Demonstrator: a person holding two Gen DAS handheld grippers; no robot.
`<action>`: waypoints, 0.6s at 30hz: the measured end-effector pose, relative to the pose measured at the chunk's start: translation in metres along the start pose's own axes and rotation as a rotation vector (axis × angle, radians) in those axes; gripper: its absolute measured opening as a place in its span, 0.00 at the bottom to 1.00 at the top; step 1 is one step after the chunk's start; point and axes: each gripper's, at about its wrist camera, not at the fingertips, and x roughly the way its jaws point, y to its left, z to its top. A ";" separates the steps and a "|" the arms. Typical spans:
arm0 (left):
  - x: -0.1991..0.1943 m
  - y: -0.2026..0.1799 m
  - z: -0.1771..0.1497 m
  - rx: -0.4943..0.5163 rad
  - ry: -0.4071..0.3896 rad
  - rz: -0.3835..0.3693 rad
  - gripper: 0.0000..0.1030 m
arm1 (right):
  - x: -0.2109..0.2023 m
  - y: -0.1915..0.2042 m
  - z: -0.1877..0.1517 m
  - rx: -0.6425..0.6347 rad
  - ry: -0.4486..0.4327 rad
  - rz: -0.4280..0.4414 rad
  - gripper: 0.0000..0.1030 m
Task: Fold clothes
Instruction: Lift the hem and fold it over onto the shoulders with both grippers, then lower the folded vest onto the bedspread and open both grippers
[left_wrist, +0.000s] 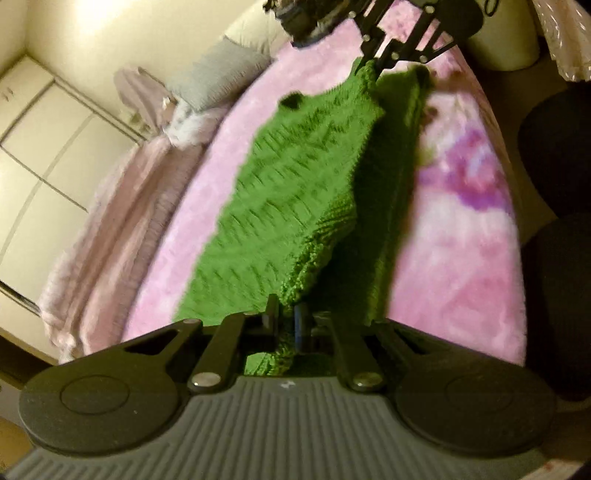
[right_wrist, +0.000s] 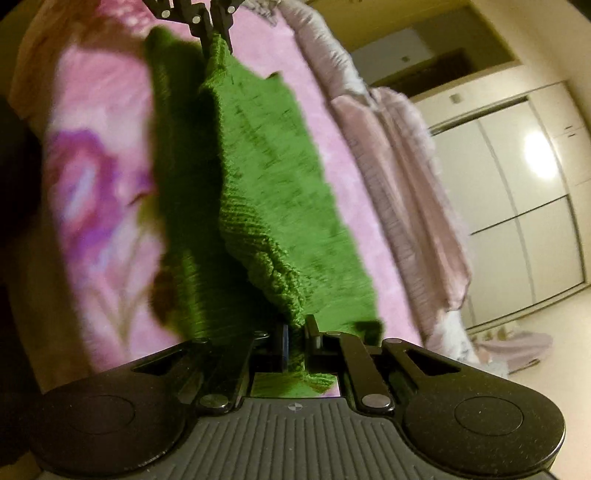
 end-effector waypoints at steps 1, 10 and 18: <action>0.003 -0.002 -0.001 0.005 0.008 0.001 0.05 | 0.003 0.001 0.000 0.008 0.004 0.002 0.03; 0.006 -0.011 -0.011 -0.011 0.040 -0.007 0.05 | -0.008 0.012 0.001 0.021 0.003 0.010 0.03; 0.004 -0.012 -0.017 -0.019 0.060 -0.026 0.07 | -0.002 0.022 -0.004 0.052 0.017 0.032 0.04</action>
